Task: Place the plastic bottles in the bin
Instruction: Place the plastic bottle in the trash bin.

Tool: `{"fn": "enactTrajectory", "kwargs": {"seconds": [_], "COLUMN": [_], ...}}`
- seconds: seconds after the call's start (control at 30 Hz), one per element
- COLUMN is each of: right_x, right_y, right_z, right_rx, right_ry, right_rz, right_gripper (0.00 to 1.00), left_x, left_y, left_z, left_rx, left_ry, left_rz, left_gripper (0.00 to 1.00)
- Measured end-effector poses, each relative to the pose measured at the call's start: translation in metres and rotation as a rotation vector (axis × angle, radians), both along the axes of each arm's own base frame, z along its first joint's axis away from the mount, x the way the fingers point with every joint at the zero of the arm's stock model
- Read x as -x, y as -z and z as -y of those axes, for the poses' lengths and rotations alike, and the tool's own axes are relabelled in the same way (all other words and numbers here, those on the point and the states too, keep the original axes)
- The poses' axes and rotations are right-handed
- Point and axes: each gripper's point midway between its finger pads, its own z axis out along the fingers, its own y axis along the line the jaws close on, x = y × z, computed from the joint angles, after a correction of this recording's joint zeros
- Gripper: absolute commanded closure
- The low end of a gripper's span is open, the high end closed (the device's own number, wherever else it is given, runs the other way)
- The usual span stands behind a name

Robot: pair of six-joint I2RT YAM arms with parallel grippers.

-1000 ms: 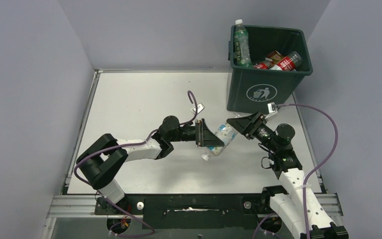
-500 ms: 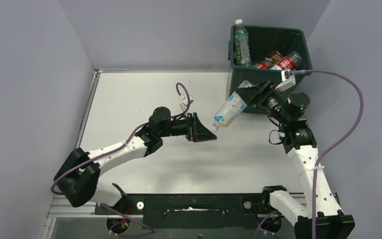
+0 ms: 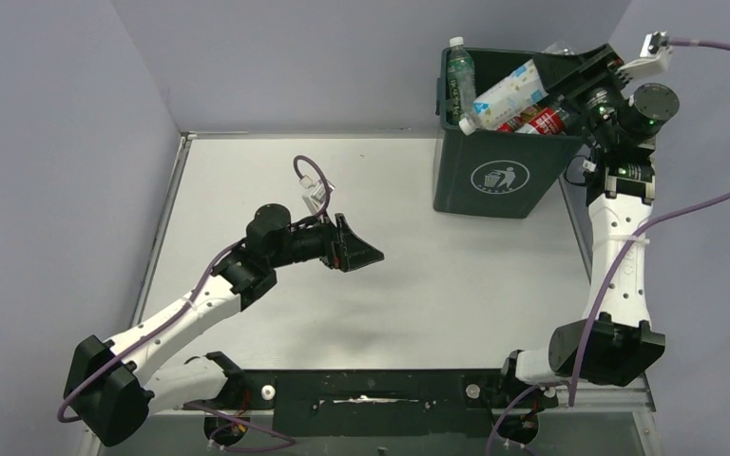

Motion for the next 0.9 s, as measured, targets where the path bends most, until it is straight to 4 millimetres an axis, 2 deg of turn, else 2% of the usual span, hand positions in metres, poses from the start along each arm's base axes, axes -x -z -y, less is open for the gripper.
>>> {"fn": "enactTrajectory", "kwargs": {"seconds": [0.1, 0.2, 0.3, 0.4, 0.47, 0.6, 0.7, 0.77, 0.83, 0.9], "right_x": [-0.011, -0.024, -0.040, -0.060, -0.075, -0.099, -0.098, -0.093, -0.082, -0.064], "right_y": [-0.022, -0.029, -0.019, -0.004, 0.004, 0.009, 0.019, 0.018, 0.018, 0.020], "right_z": [0.014, 0.030, 0.049, 0.066, 0.077, 0.086, 0.086, 0.085, 0.082, 0.076], "right_rx": [0.002, 0.008, 0.007, 0.017, 0.027, 0.061, 0.076, 0.088, 0.103, 0.120], "right_ry": [0.027, 0.057, 0.092, 0.124, 0.140, 0.145, 0.142, 0.142, 0.144, 0.145], "right_rz": [0.059, 0.083, 0.063, 0.028, 0.000, -0.036, -0.081, -0.089, -0.094, -0.101], "right_gripper": [0.41, 0.38, 0.31, 0.08, 0.01, 0.02, 0.02, 0.02, 0.02, 0.02], "left_x": [0.001, 0.002, 0.003, 0.003, 0.002, 0.001, -0.001, -0.002, -0.005, -0.008], "left_y": [0.010, 0.015, 0.013, 0.011, 0.011, 0.016, 0.019, 0.022, 0.025, 0.029], "left_z": [-0.005, -0.009, -0.012, -0.015, -0.016, -0.018, -0.020, -0.021, -0.023, -0.025], "left_rx": [-0.026, -0.044, -0.048, -0.046, -0.052, -0.071, -0.085, -0.094, -0.110, -0.134], "left_ry": [-0.012, -0.018, -0.025, -0.031, -0.034, -0.043, -0.054, -0.061, -0.075, -0.095], "left_rz": [-0.017, -0.029, -0.020, -0.004, -0.001, -0.007, -0.004, -0.004, -0.001, -0.001], "left_gripper": [0.17, 0.16, 0.16, 0.16, 0.16, 0.16, 0.15, 0.15, 0.15, 0.15]}}
